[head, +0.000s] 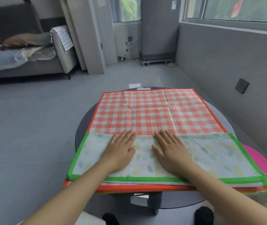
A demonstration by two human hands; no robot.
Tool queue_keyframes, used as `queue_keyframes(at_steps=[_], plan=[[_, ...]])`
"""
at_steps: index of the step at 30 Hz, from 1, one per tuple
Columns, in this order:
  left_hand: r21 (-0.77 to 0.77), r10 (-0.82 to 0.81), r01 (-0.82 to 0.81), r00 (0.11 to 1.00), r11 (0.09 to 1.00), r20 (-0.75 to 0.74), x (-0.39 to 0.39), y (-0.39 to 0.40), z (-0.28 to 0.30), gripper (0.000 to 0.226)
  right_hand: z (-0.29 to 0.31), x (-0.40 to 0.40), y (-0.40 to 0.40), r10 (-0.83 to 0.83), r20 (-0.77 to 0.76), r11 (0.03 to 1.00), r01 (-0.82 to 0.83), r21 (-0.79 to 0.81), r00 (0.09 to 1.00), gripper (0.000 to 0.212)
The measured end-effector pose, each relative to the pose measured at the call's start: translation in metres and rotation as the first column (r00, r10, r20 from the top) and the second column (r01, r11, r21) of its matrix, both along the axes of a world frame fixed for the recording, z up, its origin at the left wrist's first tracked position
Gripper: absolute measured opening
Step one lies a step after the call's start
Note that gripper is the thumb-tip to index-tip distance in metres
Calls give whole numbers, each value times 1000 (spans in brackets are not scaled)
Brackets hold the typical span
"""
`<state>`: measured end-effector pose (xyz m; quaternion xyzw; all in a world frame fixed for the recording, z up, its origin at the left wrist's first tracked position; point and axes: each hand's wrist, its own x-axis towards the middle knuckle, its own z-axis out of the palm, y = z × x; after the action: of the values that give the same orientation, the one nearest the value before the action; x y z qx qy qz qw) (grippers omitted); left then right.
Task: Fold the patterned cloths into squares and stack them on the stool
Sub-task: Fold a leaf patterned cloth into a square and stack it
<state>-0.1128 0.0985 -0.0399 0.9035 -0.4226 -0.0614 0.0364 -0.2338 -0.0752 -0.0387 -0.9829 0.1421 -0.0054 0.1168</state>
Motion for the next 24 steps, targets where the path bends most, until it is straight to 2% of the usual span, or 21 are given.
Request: queue_keyframes(at_steps=[6, 13, 18, 21, 24], plan=[[58, 132, -133, 991, 989, 22, 31, 56, 6, 54, 0, 2, 1, -1, -17, 999, 0, -49, 1000, 65], [80, 164, -160, 985, 984, -49, 35, 55, 16, 57, 3, 3, 5, -9, 7, 1000, 9, -27, 1000, 64], [-37, 226, -229, 971, 973, -77, 43, 54, 44, 58, 16, 15, 22, 187, 198, 970, -213, 118, 962, 43], [-80, 264, -275, 956, 958, -126, 51, 53, 48, 61, 23, 32, 38, 177, 193, 927, -229, 297, 965, 37], [-151, 312, -325, 944, 933, -104, 57, 52, 53, 40, 23, 43, 44, 141, 111, 930, -170, 326, 984, 47]])
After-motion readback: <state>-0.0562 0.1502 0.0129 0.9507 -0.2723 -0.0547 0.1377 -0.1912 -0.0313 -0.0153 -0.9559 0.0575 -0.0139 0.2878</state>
